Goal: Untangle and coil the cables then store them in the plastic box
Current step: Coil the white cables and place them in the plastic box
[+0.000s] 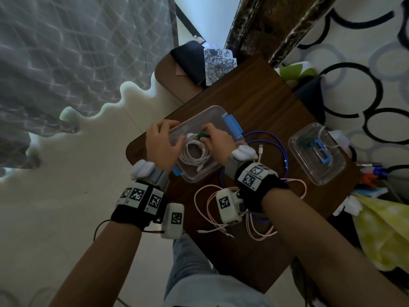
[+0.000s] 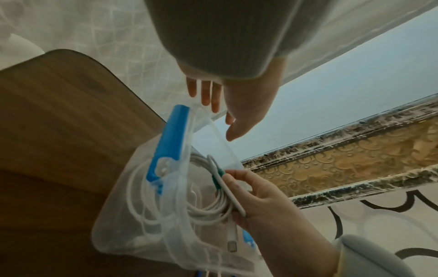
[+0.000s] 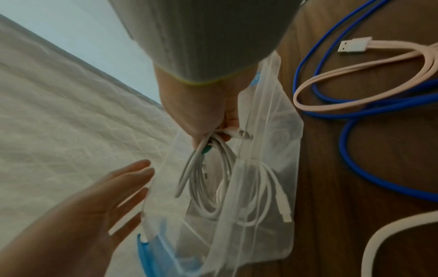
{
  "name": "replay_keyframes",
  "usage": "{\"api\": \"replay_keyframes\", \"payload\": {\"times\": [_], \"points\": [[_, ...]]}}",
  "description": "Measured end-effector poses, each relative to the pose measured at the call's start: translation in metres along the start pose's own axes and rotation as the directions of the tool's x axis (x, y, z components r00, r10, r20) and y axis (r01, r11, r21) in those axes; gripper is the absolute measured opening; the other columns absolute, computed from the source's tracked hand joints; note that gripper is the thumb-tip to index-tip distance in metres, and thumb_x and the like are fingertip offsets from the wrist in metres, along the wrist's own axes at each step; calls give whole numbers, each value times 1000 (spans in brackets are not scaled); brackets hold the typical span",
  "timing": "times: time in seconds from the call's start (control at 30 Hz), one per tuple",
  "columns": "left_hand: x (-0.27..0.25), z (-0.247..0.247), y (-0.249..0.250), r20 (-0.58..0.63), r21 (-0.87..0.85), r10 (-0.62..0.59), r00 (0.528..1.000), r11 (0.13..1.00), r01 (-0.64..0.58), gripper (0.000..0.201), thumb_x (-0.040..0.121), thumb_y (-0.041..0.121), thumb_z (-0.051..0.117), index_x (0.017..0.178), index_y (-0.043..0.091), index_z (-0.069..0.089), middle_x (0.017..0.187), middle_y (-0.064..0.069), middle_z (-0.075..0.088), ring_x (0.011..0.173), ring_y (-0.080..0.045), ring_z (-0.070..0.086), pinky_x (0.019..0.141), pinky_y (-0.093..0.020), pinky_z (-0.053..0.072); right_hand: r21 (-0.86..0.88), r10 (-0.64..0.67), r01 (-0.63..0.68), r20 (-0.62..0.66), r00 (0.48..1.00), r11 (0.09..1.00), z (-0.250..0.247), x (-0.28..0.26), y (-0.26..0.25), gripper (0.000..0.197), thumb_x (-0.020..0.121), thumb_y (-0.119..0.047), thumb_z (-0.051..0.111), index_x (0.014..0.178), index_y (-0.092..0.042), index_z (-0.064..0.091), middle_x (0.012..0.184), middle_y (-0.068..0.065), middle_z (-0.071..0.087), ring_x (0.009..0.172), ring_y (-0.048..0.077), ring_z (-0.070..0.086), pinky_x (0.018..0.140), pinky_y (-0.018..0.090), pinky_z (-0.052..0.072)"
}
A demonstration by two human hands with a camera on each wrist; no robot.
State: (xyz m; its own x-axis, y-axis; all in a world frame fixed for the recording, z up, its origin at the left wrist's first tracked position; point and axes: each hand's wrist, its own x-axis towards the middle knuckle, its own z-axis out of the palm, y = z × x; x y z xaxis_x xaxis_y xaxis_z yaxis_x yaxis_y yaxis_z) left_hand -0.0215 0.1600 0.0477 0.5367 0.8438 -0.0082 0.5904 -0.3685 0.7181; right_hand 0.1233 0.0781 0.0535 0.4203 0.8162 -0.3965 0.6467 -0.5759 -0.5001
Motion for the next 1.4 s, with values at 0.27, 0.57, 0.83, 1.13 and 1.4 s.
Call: {"api": "replay_keyframes", "payload": {"times": [0.27,0.57,0.83,1.13,1.4], "points": [[-10,10,-18,94,-51,-39,995,998,44,45,84,18,61,127,16,49,125,-9,54,115,-26,46,90,-17,23,-128,77,-65,87,993,990,20,8,3,30,95,-32,46,115,-10,44,116,14,56,106,31,53,85,39,41],[-15,0,-29,7,-18,-98,995,995,98,47,82,13,62,128,13,50,126,-13,49,115,-27,43,92,-17,25,-150,-122,114,-47,991,982,21,3,-7,20,97,-26,43,106,-11,53,103,7,56,95,20,52,76,27,38],[-23,-1,-43,3,47,-145,989,988,145,34,83,17,63,116,13,60,132,-15,46,123,-31,40,101,-34,32,-109,-185,215,238,954,970,36,2,-11,24,93,-29,52,106,-16,67,125,11,52,113,26,49,96,36,39],[-10,-6,-28,257,108,69,964,989,-99,41,89,20,55,129,10,48,137,-9,44,122,-23,45,104,-40,39,371,-187,81,258,948,925,18,-17,-12,11,86,-16,63,91,-9,71,149,11,30,138,23,28,112,39,27],[-14,-8,2,445,-58,-166,880,975,213,53,91,50,44,134,19,43,135,-9,49,119,-22,50,103,-44,40,645,-273,179,48,961,743,-13,-57,4,8,86,-11,60,87,-15,68,143,1,35,130,21,40,104,31,38]]}}
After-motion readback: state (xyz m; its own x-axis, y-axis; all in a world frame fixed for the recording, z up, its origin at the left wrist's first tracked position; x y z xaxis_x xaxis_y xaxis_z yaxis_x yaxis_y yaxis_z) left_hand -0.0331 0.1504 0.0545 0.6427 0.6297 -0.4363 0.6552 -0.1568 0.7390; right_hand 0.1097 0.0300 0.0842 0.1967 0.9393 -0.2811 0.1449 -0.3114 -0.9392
